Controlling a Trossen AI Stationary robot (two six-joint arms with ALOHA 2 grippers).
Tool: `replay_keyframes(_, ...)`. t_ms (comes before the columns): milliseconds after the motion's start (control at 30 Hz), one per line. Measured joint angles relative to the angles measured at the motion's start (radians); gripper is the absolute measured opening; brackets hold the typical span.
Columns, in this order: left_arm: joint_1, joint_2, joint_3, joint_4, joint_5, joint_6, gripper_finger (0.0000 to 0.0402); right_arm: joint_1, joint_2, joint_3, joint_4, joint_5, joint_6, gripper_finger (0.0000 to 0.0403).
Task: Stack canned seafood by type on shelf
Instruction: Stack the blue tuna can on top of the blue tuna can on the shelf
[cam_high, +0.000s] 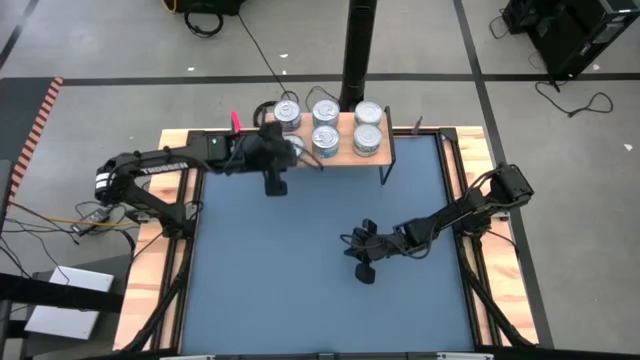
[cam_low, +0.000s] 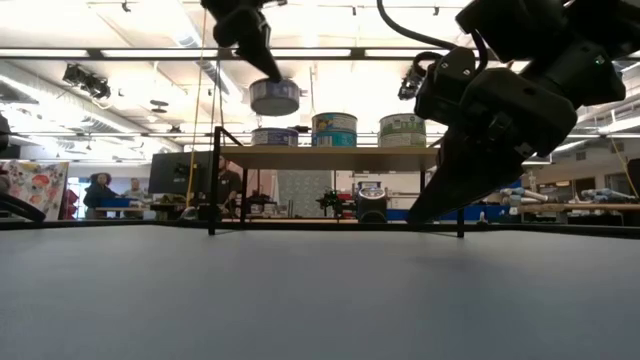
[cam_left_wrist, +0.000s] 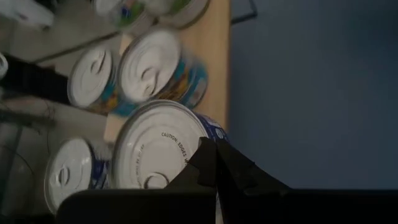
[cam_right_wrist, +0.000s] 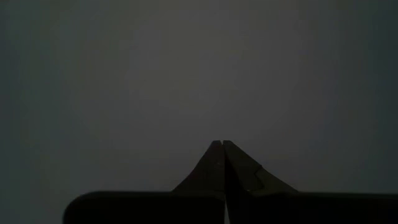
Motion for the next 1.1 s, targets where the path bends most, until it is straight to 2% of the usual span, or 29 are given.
replay_keyframes(367, 0.191, 0.025, -0.002, 0.008, 0.156, 0.016, 0.0000, 0.006, 0.000, 0.000, 0.001, 0.000, 0.000, 0.0001)
replay_keyframes(600, 0.214, 0.081, -0.003, 0.061, 0.197, 0.018, 0.0000, 0.006, 0.000, 0.000, 0.003, 0.000, 0.000, 0.0001)
replay_keyframes(1100, 0.218, 0.092, -0.003, 0.064, 0.186, 0.012, 0.0001, 0.012, 0.000, 0.000, 0.004, 0.000, 0.000, 0.0001)
